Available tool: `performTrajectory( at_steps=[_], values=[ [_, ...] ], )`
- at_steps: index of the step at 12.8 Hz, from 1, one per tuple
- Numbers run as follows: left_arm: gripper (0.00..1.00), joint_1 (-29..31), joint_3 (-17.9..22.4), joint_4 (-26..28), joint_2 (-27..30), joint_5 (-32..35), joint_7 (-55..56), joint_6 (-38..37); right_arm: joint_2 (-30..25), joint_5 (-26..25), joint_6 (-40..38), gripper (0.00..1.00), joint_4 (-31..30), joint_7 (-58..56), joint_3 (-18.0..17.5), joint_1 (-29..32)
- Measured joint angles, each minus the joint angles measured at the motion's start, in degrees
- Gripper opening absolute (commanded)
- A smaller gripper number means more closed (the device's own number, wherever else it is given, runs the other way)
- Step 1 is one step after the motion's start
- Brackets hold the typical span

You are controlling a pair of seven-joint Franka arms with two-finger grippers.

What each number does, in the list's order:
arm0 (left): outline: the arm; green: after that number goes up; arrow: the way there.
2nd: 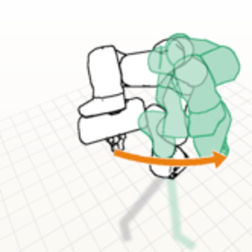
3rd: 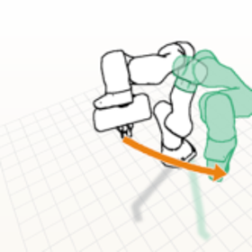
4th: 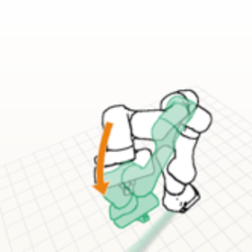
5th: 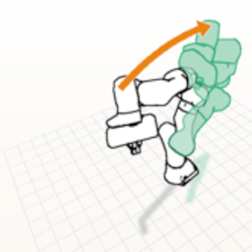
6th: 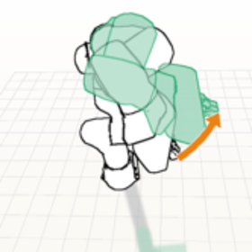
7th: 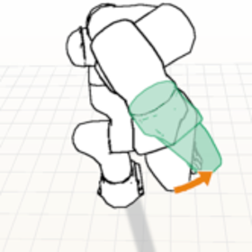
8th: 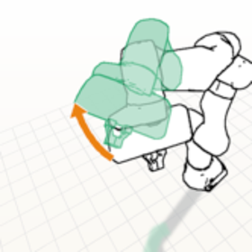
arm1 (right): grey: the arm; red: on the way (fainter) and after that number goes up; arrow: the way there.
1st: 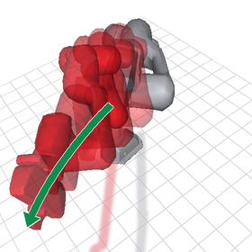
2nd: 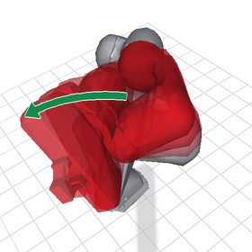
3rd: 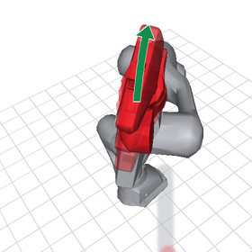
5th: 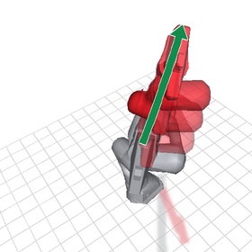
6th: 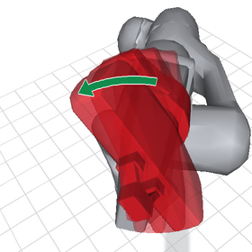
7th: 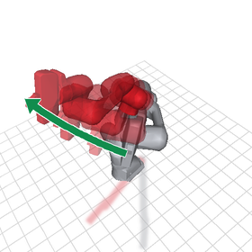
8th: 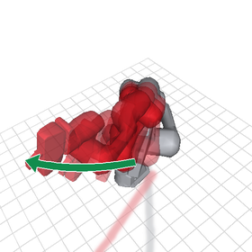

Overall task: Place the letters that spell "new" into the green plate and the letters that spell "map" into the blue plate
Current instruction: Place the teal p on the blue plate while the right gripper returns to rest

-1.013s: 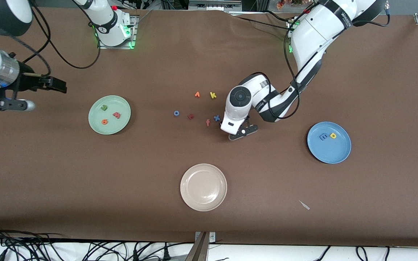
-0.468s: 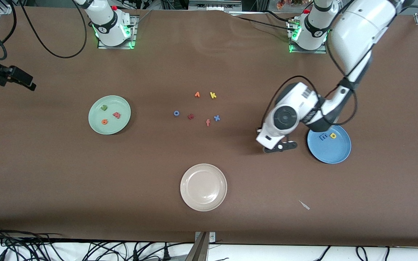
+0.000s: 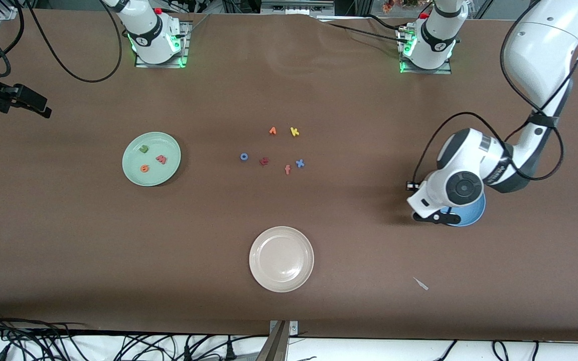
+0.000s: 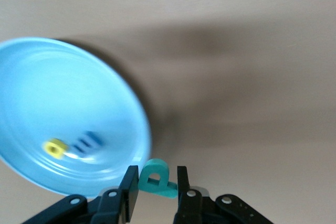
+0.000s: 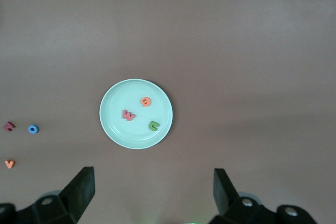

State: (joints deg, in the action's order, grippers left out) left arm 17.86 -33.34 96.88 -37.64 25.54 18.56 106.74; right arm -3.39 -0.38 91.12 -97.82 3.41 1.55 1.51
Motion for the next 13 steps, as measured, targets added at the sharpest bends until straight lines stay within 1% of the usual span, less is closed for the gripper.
performTrajectory(
  at_steps=[1,2,3,5,7,10,13],
  values=[
    [0.23,1.4,0.4,0.2,0.0,0.5,-3.9,0.0,0.0,0.0,0.3,1.0,0.0,0.0,0.0,0.1],
    [0.72,2.7,1.1,0.2,0.0,0.6,-7.5,0.0,0.1,0.0,0.7,1.0,0.0,0.0,-0.1,0.3],
    [1.0,3.5,2.1,0.3,0.0,0.6,-10.7,0.0,0.1,0.0,1.1,1.0,0.0,-0.1,-0.3,0.5],
    [1.0,4.3,3.5,0.3,-0.1,0.6,-14.1,0.0,0.1,0.0,1.7,1.0,0.0,-0.1,-0.6,0.6],
    [1.0,4.9,3.7,-0.6,-0.1,0.6,-14.5,-0.2,0.1,0.0,1.8,1.0,0.0,-0.1,-0.9,0.6],
    [1.0,6.4,3.7,-4.8,0.2,0.6,-14.8,-5.5,0.1,0.0,1.8,1.0,0.0,-0.1,-1.1,0.6],
    [1.0,6.7,3.2,-9.4,0.5,0.3,-15.1,-11.3,0.1,0.0,1.8,1.0,0.0,-0.1,-1.1,0.6]
  ],
)
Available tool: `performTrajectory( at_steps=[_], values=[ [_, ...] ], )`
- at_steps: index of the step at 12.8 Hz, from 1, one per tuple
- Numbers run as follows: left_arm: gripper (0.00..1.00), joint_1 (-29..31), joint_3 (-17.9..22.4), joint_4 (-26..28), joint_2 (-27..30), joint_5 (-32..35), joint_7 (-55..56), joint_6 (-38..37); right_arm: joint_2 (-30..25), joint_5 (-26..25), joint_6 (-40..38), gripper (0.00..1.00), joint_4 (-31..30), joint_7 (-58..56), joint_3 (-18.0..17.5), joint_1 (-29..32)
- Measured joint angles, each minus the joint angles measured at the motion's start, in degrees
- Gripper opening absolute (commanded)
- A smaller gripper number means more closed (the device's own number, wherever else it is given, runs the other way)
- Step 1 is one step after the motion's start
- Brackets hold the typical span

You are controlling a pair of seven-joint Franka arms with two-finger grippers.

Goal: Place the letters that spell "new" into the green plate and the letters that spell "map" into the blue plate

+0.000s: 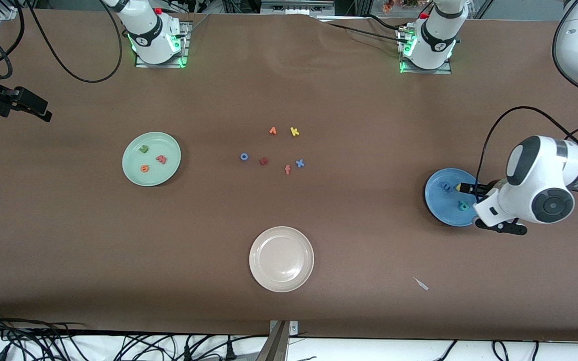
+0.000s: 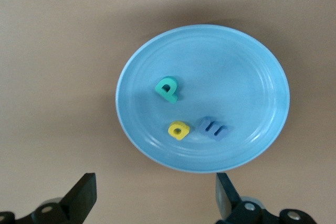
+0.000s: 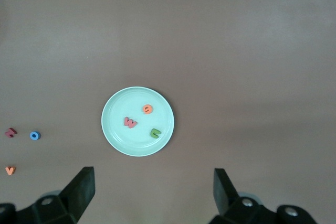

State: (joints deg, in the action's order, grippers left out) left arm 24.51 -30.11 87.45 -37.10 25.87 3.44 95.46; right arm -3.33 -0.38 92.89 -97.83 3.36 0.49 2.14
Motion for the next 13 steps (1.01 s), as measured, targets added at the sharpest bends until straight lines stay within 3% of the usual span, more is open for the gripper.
performTrajectory(
  at_steps=[3,4,7,10,13],
  values=[
    [1.0,-0.3,0.6,-2.9,1.2,-2.5,0.0,-2.4,0.0,0.0,0.0,1.0,0.0,0.0,0.0,0.0],
    [1.0,-1.6,2.9,-3.1,3.1,-5.2,0.0,-2.6,0.0,0.0,0.0,1.0,0.0,0.0,0.0,0.0],
    [1.0,-11.2,16.3,-2.6,11.2,-16.1,-0.2,-3.5,0.0,0.0,0.0,1.0,0.0,0.0,0.0,0.0],
    [1.0,-14.6,20.8,-1.3,19.9,-18.0,-0.2,-3.6,0.0,0.0,0.0,1.0,-0.1,0.0,-0.4,0.0],
    [1.0,-17.5,22.8,1.2,28.6,-18.4,-0.2,-3.6,0.0,0.0,0.0,1.0,-0.1,0.0,-0.5,0.0]
  ],
)
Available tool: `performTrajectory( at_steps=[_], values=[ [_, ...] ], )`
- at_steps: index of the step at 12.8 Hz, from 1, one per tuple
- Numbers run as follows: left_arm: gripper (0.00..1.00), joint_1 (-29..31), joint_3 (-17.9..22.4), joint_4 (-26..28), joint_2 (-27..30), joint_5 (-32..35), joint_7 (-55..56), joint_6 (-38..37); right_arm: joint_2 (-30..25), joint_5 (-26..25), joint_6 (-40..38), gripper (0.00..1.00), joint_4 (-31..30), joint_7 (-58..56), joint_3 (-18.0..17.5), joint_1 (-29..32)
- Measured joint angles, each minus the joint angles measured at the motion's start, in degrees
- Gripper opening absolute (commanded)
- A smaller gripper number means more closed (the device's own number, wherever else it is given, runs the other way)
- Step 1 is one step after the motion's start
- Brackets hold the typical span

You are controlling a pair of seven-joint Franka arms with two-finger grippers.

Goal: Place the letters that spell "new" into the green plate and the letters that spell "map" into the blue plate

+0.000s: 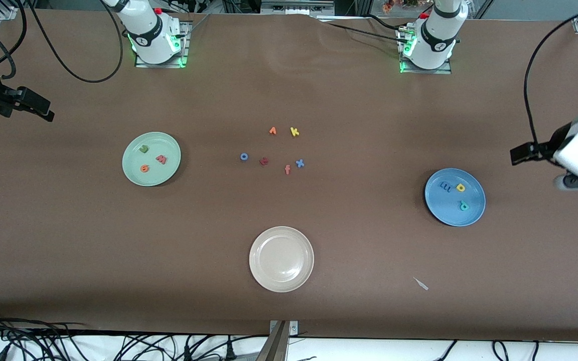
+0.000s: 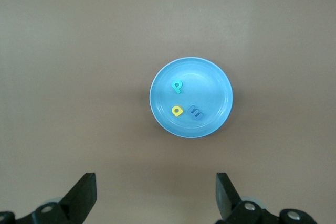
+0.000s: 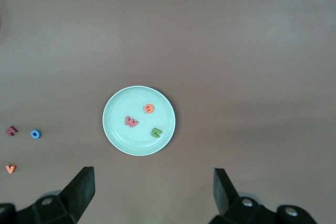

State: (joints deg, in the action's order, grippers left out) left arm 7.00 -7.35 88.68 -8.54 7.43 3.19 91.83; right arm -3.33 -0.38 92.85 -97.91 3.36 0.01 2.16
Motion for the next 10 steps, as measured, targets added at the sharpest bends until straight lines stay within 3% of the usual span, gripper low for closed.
performTrajectory(
  at_steps=[4,10],
  values=[
    [1.0,-2.0,0.8,1.5,5.5,-4.5,0.0,-1.1,0.0,0.0,0.0,1.0,0.0,0.0,-0.2,0.0],
    [1.0,-2.1,2.6,2.7,6.0,-4.7,-4.6,-5.4,0.0,0.0,0.0,1.0,0.0,0.0,-0.2,0.0]
  ],
)
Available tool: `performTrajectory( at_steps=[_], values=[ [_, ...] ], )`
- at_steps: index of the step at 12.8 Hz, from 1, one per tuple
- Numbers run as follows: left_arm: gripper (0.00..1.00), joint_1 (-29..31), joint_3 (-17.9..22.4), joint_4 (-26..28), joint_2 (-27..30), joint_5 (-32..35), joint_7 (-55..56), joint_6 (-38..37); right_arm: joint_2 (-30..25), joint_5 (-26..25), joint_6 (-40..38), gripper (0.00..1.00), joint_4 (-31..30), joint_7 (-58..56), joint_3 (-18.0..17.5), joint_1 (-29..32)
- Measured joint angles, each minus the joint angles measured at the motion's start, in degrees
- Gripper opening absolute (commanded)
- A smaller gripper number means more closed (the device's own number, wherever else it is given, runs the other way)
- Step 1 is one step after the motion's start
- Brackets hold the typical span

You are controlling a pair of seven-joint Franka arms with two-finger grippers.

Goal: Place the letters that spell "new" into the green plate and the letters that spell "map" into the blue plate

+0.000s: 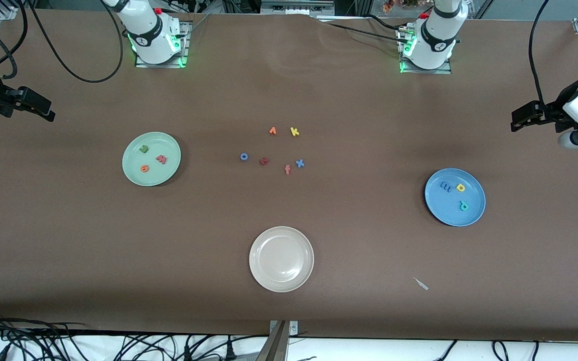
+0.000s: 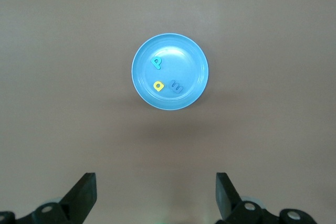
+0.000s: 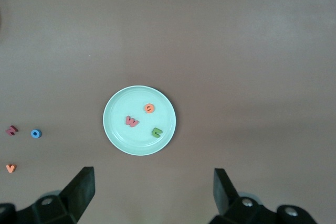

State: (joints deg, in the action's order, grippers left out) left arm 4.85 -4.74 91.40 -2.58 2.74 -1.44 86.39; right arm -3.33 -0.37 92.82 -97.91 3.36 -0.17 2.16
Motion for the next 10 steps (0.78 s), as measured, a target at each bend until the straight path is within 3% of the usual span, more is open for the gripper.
performTrajectory(
  at_steps=[10],
  values=[
    [1.0,0.0,0.0,-0.2,0.2,-1.5,0.0,0.3,0.0,0.0,0.0,1.0,0.0,0.0,0.0,0.0]
  ],
)
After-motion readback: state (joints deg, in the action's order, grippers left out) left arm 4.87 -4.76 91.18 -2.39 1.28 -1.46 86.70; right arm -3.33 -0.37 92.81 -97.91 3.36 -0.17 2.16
